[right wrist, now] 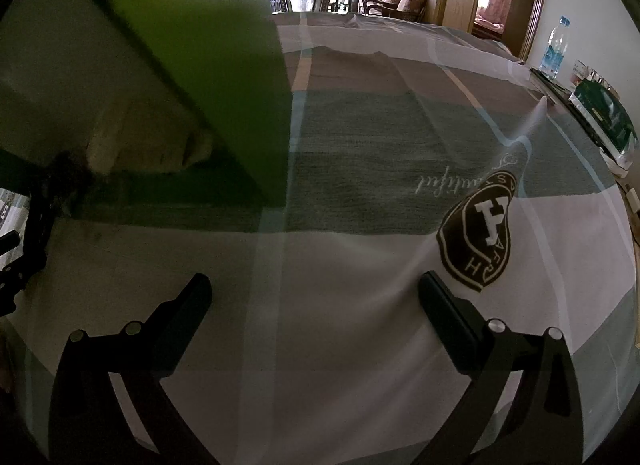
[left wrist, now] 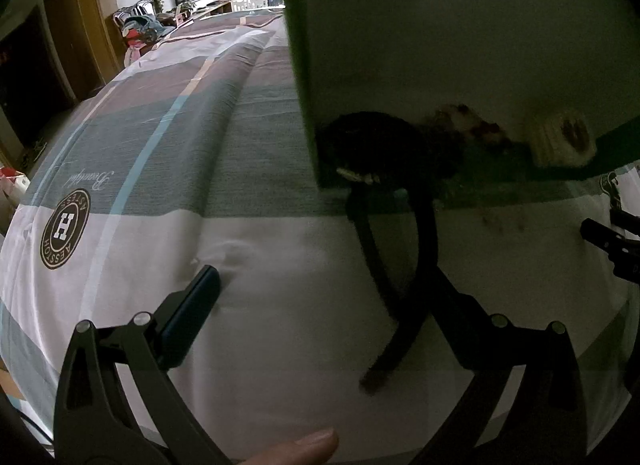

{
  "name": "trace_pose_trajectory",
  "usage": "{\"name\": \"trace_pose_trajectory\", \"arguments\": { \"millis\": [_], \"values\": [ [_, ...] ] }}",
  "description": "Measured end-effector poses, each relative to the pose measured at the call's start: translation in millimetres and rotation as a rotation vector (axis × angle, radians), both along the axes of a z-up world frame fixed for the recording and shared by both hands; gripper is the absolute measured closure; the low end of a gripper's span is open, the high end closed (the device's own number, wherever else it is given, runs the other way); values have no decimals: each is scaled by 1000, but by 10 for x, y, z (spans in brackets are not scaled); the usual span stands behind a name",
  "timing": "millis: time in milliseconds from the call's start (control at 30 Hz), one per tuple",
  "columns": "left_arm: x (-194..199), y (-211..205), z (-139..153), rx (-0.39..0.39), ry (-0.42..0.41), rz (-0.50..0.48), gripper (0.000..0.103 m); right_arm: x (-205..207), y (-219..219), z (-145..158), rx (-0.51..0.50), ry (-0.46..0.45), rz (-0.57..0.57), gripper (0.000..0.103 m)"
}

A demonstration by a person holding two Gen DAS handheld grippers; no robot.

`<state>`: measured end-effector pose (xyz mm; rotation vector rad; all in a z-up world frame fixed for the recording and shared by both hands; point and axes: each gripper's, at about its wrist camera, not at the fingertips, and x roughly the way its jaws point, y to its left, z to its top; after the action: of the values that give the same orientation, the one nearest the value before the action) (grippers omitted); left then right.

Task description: Organize jewelry

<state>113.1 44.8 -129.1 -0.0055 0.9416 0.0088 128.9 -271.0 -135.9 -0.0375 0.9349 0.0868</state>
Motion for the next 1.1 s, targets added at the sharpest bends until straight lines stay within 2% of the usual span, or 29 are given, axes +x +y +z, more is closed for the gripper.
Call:
{"name": "trace_pose_trajectory", "arguments": {
  "millis": [1100],
  "values": [
    [-2,-13,2,0,0,0,3,-1,26,5,0,1,0,2]
  ]
}}
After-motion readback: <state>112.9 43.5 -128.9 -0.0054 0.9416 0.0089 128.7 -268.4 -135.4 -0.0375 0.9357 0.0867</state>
